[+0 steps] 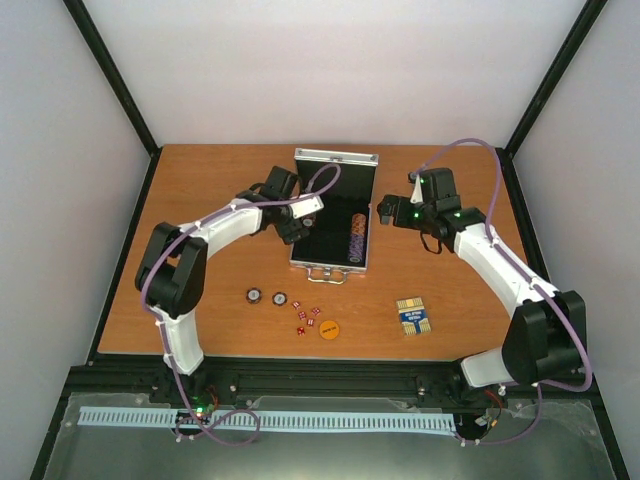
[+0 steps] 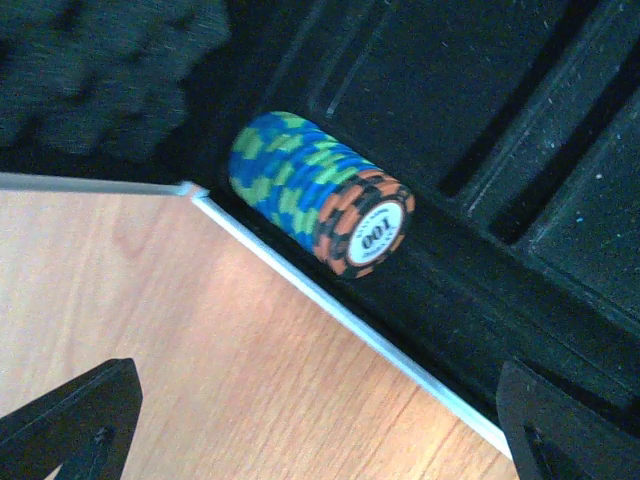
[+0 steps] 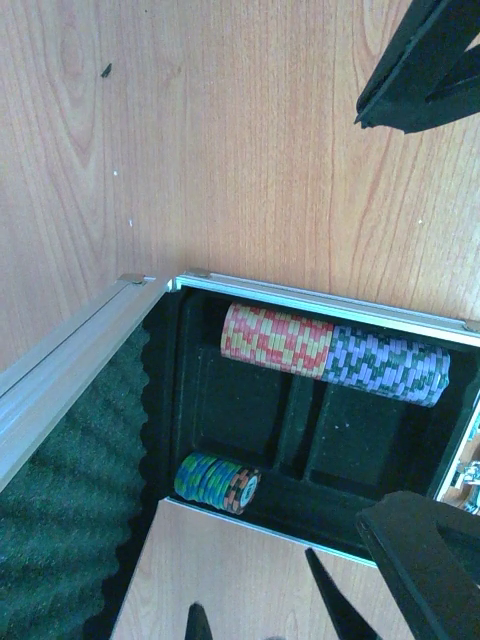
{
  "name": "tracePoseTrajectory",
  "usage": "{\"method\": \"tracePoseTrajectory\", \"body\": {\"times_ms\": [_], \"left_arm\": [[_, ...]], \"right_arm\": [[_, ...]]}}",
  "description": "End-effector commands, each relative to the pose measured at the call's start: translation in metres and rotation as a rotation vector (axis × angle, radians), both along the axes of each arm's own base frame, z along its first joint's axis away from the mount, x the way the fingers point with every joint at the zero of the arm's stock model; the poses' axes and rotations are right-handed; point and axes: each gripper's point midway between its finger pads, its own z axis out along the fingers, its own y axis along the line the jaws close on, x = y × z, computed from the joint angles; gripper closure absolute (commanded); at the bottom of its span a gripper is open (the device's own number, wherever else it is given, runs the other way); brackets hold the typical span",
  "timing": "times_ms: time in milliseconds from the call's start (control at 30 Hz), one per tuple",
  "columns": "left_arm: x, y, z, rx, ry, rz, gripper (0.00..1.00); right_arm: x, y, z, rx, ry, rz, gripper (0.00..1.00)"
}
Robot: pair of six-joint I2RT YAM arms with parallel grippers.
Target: Pack up texas hold em set
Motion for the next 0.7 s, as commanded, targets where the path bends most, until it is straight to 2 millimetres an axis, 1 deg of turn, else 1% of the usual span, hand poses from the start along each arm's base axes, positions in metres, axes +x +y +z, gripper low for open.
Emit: {"method": "tracePoseTrajectory", "body": {"times_ms": [0, 167, 233, 367, 400, 467, 533, 600, 667], "left_arm": [[0.008, 0.007, 0.058, -0.062, -0.098, 0.11, 0.0], [0.019, 0.027, 0.108, -0.113, -0.212, 0.295, 0.0], [0.02, 0.033, 0.121, -0.156, -0.225, 0.351, 0.0], [0.012, 0.048, 0.139, -0.318, -0.164, 0.502, 0.0], [0.008, 0.052, 0.14, -0.37, -0.125, 0.535, 0.0], [0.001, 0.061, 0.151, -0.464, -0.081, 0.609, 0.0], [-0.008, 0.07, 0.156, -0.517, -0.048, 0.687, 0.0], [-0.023, 0.073, 0.155, -0.554, 0.012, 0.753, 0.0], [-0.039, 0.08, 0.145, -0.558, 0.073, 0.835, 0.0]], "right_arm": [[0.001, -0.005, 0.018, 0.005, -0.057, -0.007, 0.0], [-0.001, -0.005, 0.02, -0.003, -0.051, 0.005, 0.0], [-0.003, -0.004, 0.019, -0.001, -0.046, 0.011, 0.0], [-0.006, -0.001, 0.018, 0.009, -0.039, 0.025, 0.0], [-0.007, -0.001, 0.018, 0.008, -0.036, 0.026, 0.0], [-0.008, -0.001, 0.016, 0.006, -0.03, 0.033, 0.0], [-0.01, -0.001, 0.013, 0.001, -0.024, 0.036, 0.0], [-0.012, -0.001, 0.01, -0.001, -0.017, 0.038, 0.0], [-0.013, 0.0, 0.006, 0.007, -0.011, 0.043, 0.0]]}}
